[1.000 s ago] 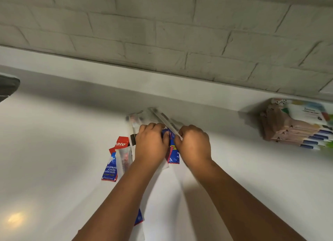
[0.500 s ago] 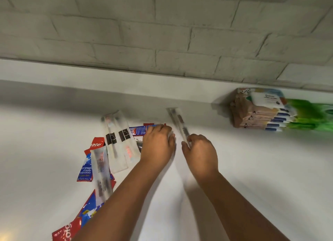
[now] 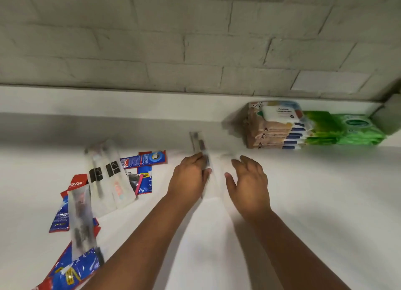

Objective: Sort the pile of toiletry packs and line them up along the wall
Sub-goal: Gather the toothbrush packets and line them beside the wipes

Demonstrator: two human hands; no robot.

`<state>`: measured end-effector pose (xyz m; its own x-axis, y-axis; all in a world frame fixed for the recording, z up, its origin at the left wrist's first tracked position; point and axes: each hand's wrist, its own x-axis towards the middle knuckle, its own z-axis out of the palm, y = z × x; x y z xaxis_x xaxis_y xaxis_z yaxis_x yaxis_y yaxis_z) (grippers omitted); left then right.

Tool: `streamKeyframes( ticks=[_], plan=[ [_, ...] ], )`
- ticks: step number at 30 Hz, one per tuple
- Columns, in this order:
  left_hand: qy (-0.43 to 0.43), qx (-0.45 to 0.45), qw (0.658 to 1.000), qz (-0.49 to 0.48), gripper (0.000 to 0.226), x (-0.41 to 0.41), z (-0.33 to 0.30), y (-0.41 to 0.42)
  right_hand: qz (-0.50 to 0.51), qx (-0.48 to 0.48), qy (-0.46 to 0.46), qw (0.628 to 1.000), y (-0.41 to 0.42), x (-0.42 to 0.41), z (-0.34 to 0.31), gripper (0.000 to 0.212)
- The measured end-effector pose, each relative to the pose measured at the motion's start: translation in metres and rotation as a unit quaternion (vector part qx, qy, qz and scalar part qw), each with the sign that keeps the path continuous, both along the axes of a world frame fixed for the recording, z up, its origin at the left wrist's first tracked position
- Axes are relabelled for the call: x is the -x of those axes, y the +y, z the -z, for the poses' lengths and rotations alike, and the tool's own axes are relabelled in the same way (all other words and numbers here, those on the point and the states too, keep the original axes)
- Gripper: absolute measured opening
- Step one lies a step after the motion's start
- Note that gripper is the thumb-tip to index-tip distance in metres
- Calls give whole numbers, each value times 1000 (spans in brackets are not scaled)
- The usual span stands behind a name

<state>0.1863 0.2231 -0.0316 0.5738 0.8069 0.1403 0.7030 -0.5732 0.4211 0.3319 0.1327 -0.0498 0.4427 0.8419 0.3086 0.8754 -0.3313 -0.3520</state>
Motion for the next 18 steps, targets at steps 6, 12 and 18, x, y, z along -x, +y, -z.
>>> streamKeyframes(
  ticks=[6, 12, 18],
  plan=[
    [-4, -35, 999, 37, 42, -37, 3, -16, 23, -95, -26, 995, 1, -50, -25, 50],
    [-11, -52, 997, 56, 51, -67, 9, -12, -15, -97, -96, 991, 31, -116, -52, 53],
    [7, -48, 998, 47, 64, -93, 13, 1, -53, -22, -126, 990, 50, -153, -53, 55]
  ],
)
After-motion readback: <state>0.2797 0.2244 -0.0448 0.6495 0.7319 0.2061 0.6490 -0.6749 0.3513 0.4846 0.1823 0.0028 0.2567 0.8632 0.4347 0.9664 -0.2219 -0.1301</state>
